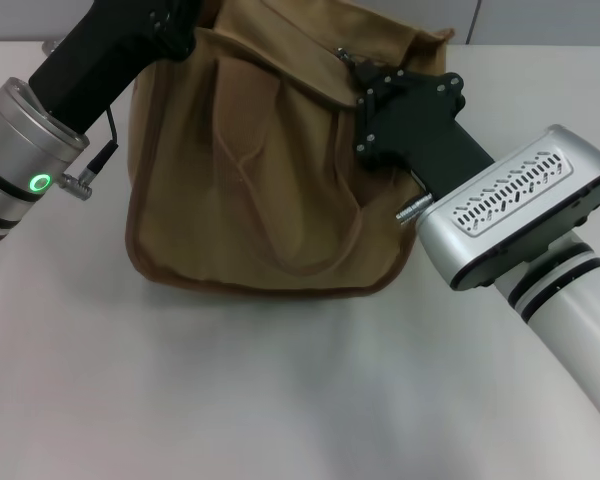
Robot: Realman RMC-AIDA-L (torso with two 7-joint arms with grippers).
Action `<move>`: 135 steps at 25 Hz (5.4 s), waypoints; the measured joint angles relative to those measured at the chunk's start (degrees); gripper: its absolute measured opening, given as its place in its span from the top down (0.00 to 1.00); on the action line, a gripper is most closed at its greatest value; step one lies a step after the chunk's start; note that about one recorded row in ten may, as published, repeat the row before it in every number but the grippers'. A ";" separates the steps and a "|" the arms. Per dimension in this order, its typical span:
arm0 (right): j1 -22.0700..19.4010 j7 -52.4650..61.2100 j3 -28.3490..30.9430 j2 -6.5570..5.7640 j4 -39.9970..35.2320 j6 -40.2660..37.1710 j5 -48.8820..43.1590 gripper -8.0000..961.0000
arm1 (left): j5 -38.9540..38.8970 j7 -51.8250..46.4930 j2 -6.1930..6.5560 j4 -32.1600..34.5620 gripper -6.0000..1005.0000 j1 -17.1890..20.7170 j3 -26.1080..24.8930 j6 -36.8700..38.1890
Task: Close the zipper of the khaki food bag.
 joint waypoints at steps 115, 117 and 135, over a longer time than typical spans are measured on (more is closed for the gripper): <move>9.93 6.74 -1.33 0.17 -12.19 -5.16 0.70 0.78 | 0.09 0.18 0.00 -2.11 0.97 -0.97 0.45 0.98; 10.06 6.76 -1.36 0.21 -12.37 -5.28 0.70 0.79 | 0.08 0.18 0.00 -2.10 0.97 -0.97 0.40 0.99; 10.43 7.26 -1.29 0.28 -12.73 -5.24 0.70 0.93 | 0.34 0.18 0.00 -2.49 0.97 -0.66 0.44 1.59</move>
